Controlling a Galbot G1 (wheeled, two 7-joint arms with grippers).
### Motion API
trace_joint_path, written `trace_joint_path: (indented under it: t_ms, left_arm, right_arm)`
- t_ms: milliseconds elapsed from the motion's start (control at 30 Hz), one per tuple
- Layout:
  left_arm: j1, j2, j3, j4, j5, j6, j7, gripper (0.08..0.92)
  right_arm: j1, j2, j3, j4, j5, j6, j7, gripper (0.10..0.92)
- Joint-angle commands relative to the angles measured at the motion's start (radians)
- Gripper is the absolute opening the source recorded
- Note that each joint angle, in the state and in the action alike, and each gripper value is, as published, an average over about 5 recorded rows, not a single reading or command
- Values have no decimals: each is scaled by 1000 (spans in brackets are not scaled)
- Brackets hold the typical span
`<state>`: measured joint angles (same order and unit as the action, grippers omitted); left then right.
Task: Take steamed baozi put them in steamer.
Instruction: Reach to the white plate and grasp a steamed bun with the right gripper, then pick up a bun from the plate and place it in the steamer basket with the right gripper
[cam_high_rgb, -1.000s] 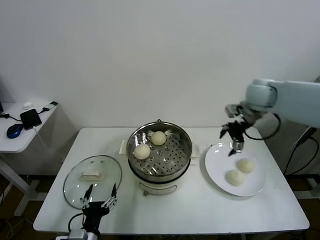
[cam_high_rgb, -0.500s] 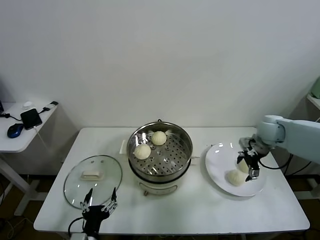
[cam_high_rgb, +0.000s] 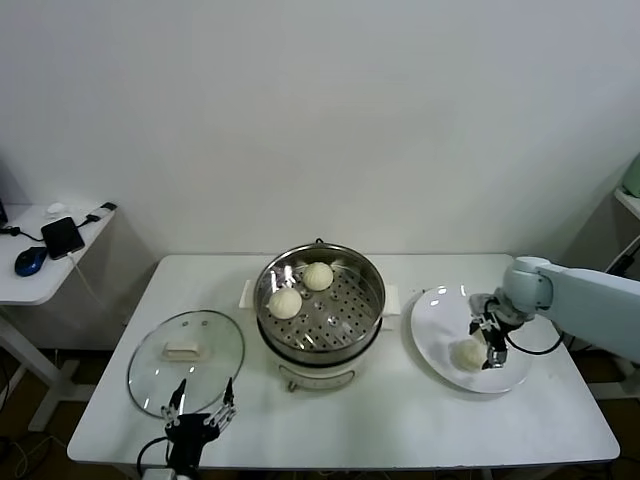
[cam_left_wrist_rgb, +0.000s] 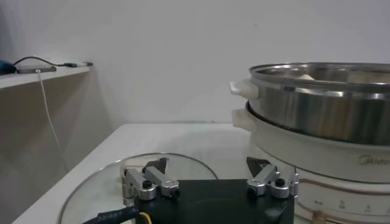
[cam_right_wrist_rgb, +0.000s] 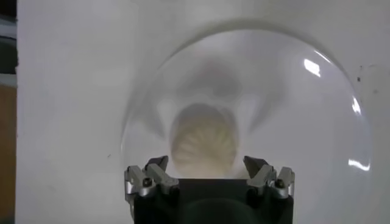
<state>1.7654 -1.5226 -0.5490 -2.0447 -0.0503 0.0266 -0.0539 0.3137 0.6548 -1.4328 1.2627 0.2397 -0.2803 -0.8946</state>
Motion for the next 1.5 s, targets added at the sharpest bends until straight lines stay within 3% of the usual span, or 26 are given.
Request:
trace_joint_path:
  t_ms: [33, 300, 400, 767, 1133, 1500]
  left_arm:
    - [0, -2, 2, -2, 2, 2, 0, 823]
    - [7, -6, 7, -11, 9, 4, 0, 823]
    - [8, -6, 8, -15, 13, 5, 1, 823]
    - [3, 0, 21, -22, 21, 10, 3, 823]
    - [3, 10, 23, -25, 22, 7, 4, 823]
    - [14, 7, 19, -29, 20, 0, 3, 823]
  right_arm:
    - [-85, 7, 74, -28, -16, -12, 16, 818]
    - [84, -7, -12, 23, 34, -3, -41, 683]
    - [227, 7, -77, 44, 89, 20, -87, 671]
    - [772, 352, -195, 41, 299, 336, -227, 670]
    - [626, 584, -112, 294, 108, 614, -196, 670]
    - [413, 661, -124, 169, -101, 726, -130, 670]
